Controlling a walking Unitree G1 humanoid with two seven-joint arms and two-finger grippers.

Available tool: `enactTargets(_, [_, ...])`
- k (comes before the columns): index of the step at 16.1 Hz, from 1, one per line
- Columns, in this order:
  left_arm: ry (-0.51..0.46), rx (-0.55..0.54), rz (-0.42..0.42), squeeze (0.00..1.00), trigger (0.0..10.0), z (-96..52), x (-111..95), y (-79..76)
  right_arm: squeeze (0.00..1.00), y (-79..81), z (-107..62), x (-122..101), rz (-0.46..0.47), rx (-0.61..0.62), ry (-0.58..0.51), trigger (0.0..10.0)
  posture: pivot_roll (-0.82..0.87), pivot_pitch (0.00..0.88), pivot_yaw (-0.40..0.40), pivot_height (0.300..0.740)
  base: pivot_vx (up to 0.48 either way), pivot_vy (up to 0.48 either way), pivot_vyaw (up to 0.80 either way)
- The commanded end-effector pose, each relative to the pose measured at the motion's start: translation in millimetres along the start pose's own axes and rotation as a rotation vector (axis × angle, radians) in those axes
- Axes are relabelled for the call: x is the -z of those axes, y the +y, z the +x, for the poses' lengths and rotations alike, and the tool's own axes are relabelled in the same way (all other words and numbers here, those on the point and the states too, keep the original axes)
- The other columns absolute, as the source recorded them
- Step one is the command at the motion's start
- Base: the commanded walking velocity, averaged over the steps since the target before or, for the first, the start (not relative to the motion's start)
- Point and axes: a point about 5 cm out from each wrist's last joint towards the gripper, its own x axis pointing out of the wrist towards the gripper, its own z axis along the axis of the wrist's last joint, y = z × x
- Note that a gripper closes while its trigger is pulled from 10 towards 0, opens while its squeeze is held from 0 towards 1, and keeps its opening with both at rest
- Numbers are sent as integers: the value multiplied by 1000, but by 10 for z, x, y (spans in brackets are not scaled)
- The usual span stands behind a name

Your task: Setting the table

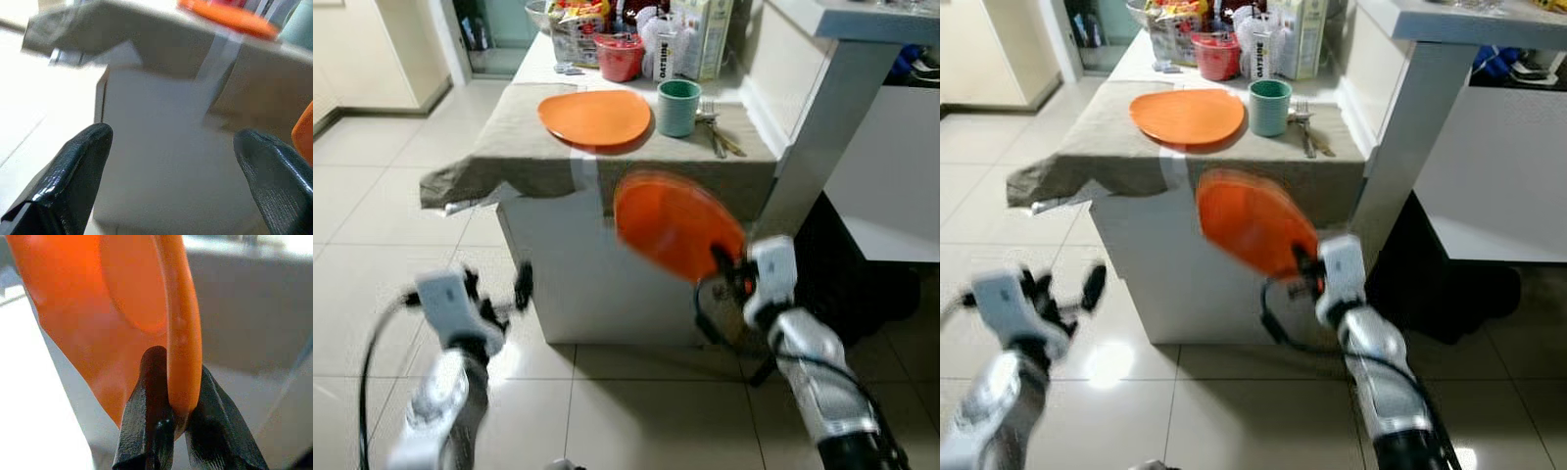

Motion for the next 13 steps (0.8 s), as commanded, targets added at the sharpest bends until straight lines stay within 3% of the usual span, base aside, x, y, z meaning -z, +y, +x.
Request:
enactTargets(1, [4, -6, 10, 1000, 10000, -26, 40, -7, 0, -21, -11, -84, -26, -16, -33, 0, -103, 0, 9, 740, 0, 0, 0])
enactTargets(6, [-1, -50, 33, 1000, 10000, -191, 121, 67, 0, -69, -319, 27, -89, -2, -11, 0, -107, 0, 9, 740, 0, 0, 0])
enactTargets(11, [-32, -40, 71, 1000, 10000, -95, 33, 21, 0, -55, -264, 202, -101, -14, -3, 0, -110, 0, 14, 740, 0, 0, 0])
enactTargets(13, [-39, -33, 81, 1000, 10000, -38, -1, 27, 0, -43, -247, 296, -94, -12, 14, 0, -114, 0, 17, 740, 0, -471, 0])
